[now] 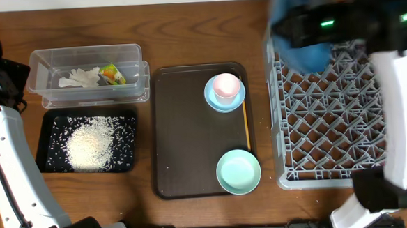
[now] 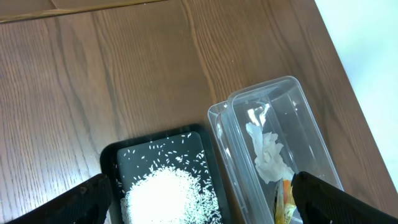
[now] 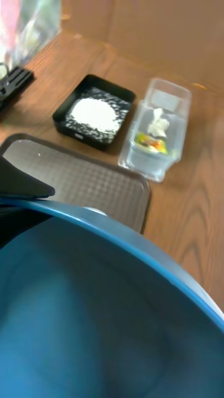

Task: Sort waste into correct bins and load items into the dishwasher rack
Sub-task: 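Lift the blue plate and carry it toward the grey dish rack, then lower the blue plate into the rack's back corner and release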

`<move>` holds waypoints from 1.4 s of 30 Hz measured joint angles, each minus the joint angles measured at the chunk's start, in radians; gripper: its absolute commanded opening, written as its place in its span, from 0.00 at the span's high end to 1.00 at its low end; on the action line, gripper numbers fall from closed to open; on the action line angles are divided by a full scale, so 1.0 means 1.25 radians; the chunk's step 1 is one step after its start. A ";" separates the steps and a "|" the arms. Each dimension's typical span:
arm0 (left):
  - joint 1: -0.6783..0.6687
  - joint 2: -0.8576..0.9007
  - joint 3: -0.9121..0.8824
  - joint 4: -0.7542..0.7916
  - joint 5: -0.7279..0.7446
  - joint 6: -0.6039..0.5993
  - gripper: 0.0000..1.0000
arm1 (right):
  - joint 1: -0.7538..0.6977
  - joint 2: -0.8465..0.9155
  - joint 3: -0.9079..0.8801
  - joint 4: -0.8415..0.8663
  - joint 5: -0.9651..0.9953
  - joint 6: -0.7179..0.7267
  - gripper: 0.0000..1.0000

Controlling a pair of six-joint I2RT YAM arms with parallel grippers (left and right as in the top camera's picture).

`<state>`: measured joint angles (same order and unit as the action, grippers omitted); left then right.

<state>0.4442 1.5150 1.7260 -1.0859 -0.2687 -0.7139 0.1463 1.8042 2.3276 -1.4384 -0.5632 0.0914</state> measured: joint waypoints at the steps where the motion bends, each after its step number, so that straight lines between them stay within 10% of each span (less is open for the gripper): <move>1: 0.000 0.000 0.000 0.000 0.000 0.000 0.05 | -0.074 0.003 -0.009 -0.002 -0.045 -0.022 0.99; 13: 0.000 0.000 0.000 0.000 0.000 0.000 0.05 | -0.442 0.027 -0.271 0.237 -0.493 -0.152 0.99; 29: 0.000 0.000 0.000 0.000 0.000 0.000 0.05 | -0.493 0.028 -0.646 0.710 -0.693 -0.119 0.99; 42: 0.000 0.000 0.000 0.000 0.000 0.000 0.05 | -0.557 0.028 -0.693 0.757 -0.705 -0.101 0.99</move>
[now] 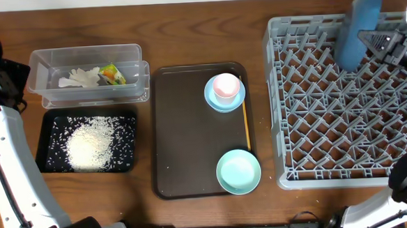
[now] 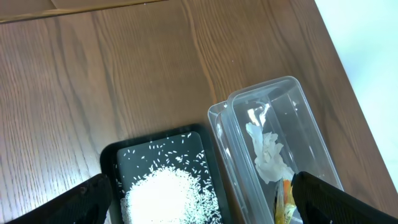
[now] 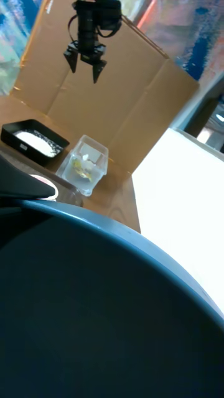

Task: Sort waste into correct bins and load items into the dishwasher rack
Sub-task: 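Lower the blue plate into the rack's back corner and release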

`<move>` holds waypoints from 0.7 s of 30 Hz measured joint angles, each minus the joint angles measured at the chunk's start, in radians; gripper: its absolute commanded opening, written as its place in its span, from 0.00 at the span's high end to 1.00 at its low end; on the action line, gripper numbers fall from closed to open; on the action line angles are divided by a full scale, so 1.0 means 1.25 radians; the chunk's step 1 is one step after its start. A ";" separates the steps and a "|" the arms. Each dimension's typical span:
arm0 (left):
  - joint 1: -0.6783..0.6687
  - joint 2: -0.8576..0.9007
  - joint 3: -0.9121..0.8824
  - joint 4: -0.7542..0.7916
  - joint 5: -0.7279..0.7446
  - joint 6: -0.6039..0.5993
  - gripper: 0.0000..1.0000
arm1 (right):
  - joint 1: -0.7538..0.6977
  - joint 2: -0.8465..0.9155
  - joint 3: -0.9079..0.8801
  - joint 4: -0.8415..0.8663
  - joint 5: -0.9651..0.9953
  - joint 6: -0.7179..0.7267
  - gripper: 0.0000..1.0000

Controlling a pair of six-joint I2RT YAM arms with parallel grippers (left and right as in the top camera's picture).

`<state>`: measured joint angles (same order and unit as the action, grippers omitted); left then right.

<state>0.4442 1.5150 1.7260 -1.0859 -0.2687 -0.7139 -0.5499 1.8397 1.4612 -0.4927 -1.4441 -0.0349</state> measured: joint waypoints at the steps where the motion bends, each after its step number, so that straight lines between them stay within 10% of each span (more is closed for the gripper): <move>1: 0.000 0.000 0.000 0.000 0.000 0.000 0.05 | -0.003 0.000 0.000 0.000 0.000 0.002 0.99; 21: 0.000 0.000 0.000 0.000 0.000 0.000 0.05 | 0.018 0.000 -0.025 0.048 -0.008 0.019 0.99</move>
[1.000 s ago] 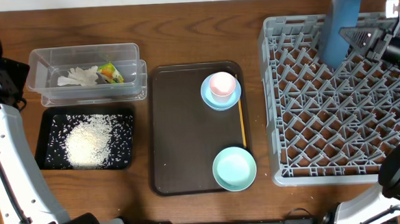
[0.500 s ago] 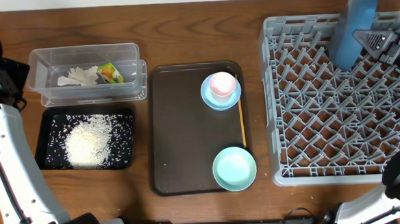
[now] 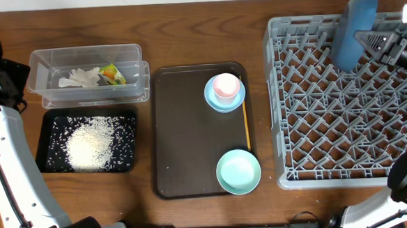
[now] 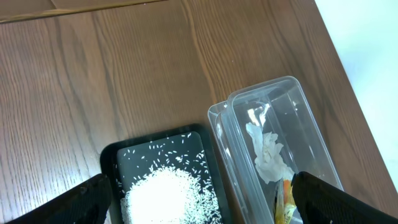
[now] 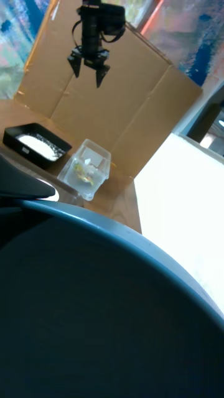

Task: Sort waste into correct bins and load items into the dishwasher rack
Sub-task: 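Lower the blue plate into the rack's back corner and release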

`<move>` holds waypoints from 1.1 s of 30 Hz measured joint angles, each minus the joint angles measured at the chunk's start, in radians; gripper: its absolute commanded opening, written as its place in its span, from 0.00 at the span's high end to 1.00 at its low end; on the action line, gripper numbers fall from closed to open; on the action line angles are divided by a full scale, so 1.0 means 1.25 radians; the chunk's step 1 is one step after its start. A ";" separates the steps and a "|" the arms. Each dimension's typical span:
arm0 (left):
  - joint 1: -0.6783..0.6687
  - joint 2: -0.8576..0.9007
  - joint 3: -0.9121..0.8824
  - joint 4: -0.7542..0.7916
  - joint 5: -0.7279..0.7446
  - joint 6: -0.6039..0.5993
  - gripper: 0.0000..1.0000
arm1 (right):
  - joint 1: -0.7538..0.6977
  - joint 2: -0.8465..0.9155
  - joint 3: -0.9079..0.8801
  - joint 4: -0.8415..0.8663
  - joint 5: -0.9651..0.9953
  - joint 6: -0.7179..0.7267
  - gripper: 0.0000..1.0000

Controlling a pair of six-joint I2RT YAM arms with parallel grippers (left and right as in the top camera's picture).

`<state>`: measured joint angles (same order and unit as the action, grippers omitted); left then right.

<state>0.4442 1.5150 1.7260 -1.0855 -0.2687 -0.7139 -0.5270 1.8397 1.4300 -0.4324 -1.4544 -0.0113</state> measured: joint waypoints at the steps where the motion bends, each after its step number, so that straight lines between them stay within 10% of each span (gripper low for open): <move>1: 0.000 0.000 0.000 0.000 0.000 0.000 0.05 | 0.001 0.000 -0.009 0.013 0.002 0.001 0.99; 23: 0.000 0.000 0.000 0.000 0.000 0.000 0.05 | 0.059 0.038 -0.021 0.185 0.006 0.115 0.99; 33: 0.000 0.000 0.000 0.000 0.000 0.000 0.05 | 0.016 0.016 -0.019 0.061 0.078 0.153 0.93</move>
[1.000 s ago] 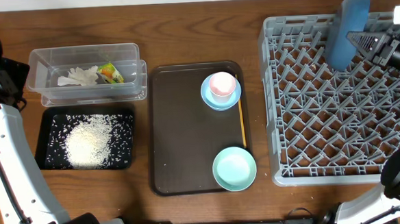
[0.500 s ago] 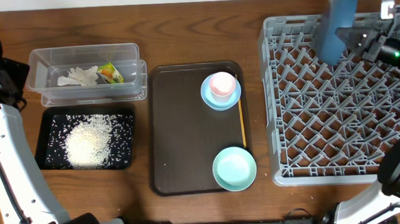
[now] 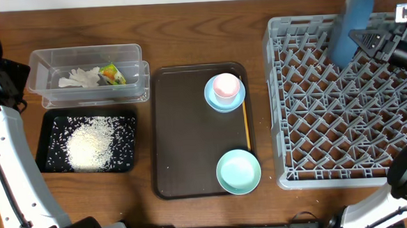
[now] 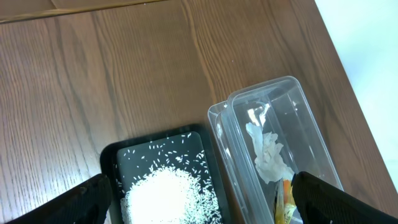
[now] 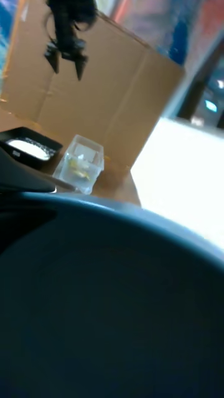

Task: Sort waste into correct bins and load items into the dishwasher rack
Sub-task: 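Lower the blue plate into the rack's back corner and release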

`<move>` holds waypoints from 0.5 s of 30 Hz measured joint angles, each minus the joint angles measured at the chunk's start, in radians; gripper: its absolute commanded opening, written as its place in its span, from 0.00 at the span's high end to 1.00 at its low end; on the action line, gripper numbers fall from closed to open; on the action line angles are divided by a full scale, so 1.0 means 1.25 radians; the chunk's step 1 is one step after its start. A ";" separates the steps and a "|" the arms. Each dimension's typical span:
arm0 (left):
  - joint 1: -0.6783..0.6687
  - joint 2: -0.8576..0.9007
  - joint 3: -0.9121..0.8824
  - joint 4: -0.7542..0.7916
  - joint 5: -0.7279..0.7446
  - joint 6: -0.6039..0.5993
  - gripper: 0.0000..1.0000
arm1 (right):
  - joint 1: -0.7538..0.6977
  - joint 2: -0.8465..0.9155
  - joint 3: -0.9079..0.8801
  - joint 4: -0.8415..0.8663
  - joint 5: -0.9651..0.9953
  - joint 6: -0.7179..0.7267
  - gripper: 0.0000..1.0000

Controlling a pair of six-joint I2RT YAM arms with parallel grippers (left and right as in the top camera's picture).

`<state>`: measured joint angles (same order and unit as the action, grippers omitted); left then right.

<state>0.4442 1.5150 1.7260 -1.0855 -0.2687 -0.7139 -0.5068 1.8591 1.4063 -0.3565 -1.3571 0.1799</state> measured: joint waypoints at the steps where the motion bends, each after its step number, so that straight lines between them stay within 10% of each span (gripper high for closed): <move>1: 0.000 0.000 0.000 0.000 0.000 0.000 0.05 | -0.001 -0.009 0.000 -0.029 0.031 0.003 0.93; 9: 0.000 0.000 0.000 0.000 0.000 0.000 0.05 | 0.000 -0.073 0.000 -0.182 0.273 0.016 0.89; 15: 0.000 0.000 0.000 0.000 0.000 0.000 0.05 | -0.003 -0.147 -0.003 -0.242 0.423 0.044 0.61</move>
<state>0.4442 1.5150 1.7260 -1.0859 -0.2687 -0.7139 -0.5110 1.6752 1.4029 -0.6594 -0.8280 0.2352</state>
